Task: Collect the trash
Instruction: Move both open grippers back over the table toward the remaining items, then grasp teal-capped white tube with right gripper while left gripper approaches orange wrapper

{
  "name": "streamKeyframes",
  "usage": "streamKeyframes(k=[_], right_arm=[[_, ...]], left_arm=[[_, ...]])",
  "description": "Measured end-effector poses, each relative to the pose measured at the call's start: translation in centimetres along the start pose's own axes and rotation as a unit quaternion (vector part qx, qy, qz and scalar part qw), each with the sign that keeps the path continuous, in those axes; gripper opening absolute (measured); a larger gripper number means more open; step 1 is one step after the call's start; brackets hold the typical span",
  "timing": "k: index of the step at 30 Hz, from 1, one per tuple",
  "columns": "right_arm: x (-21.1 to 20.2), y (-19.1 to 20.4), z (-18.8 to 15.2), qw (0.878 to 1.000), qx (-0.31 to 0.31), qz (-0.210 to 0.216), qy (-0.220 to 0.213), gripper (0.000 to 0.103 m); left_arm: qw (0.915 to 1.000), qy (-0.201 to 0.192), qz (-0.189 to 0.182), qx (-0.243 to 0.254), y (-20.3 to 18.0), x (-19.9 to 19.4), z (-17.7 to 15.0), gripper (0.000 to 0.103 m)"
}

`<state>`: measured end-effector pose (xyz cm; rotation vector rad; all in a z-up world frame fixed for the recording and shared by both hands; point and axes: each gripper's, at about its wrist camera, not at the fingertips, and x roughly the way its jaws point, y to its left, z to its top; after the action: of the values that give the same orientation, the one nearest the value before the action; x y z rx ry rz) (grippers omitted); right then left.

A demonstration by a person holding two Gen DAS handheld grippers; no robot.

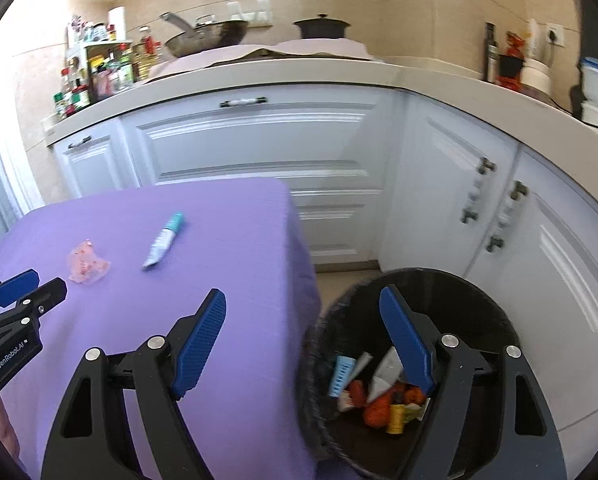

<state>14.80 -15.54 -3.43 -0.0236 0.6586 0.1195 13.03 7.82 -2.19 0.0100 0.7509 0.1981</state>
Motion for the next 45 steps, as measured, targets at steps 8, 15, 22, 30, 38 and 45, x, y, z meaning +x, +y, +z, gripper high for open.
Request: streamKeyframes(k=[8, 15, 22, 30, 38, 45], right_arm=[[2.3, 3.8, 1.6, 1.0, -0.017, 0.025, 0.009, 0.077], [4.9, 6.9, 3.2, 0.998, -0.028, 0.044, 0.021, 0.077], [8.6, 9.5, 3.9, 0.996, -0.046, 0.051, 0.059, 0.072], [11.4, 11.3, 3.9, 0.991, -0.064, 0.051, 0.106, 0.052], [11.3, 10.1, 3.7, 0.989, -0.055, 0.065, 0.118, 0.019], [10.2, 8.9, 3.0, 0.99, -0.045, 0.06, 0.115, 0.019]], left_arm=[[0.9991, 0.003, 0.028, -0.031, 4.3, 1.3, 0.4, 0.053], [0.9985, 0.011, 0.037, -0.038, 6.0, 2.9, 0.7, 0.055], [0.9984, 0.016, 0.034, -0.042, 6.6, 3.8, 0.9, 0.06], [0.9982, 0.021, 0.031, -0.046, 7.0, 4.7, 1.1, 0.061], [0.9986, 0.017, 0.022, -0.046, 6.9, 4.3, 1.2, 0.062], [0.9992, 0.012, 0.011, -0.037, 5.8, 4.1, 1.6, 0.067]])
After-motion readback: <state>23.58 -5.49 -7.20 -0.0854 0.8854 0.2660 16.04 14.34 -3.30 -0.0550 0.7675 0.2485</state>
